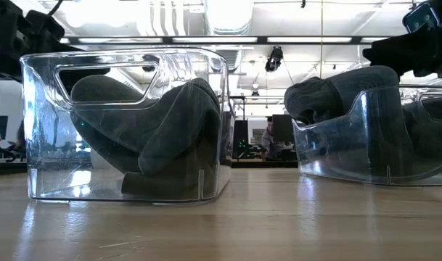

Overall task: Pick & Place hat
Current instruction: Return to Home Position

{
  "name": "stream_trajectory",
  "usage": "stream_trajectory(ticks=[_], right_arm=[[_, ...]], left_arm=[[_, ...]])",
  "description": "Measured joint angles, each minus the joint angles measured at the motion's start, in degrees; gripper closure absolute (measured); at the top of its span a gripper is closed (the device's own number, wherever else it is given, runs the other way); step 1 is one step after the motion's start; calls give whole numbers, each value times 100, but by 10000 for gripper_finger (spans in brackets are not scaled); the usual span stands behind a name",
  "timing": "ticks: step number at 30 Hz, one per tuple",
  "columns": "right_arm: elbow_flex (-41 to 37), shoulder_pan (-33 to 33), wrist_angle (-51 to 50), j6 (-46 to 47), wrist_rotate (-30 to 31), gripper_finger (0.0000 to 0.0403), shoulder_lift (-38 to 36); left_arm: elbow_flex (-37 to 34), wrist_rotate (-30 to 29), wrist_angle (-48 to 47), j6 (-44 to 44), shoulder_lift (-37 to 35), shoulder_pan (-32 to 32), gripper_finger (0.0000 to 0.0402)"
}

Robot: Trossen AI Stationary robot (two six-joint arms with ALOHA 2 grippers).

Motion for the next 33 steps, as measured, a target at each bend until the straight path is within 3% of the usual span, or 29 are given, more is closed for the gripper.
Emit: stream_trajectory(ticks=[12, 33], right_arm=[[0, 2, -2, 0, 0, 334, 0], [0, 2, -2, 0, -2, 322, 0]], left_arm=[[20, -16, 4, -45, 11, 0, 220], [25, -16, -8, -42, 13, 0, 220]])
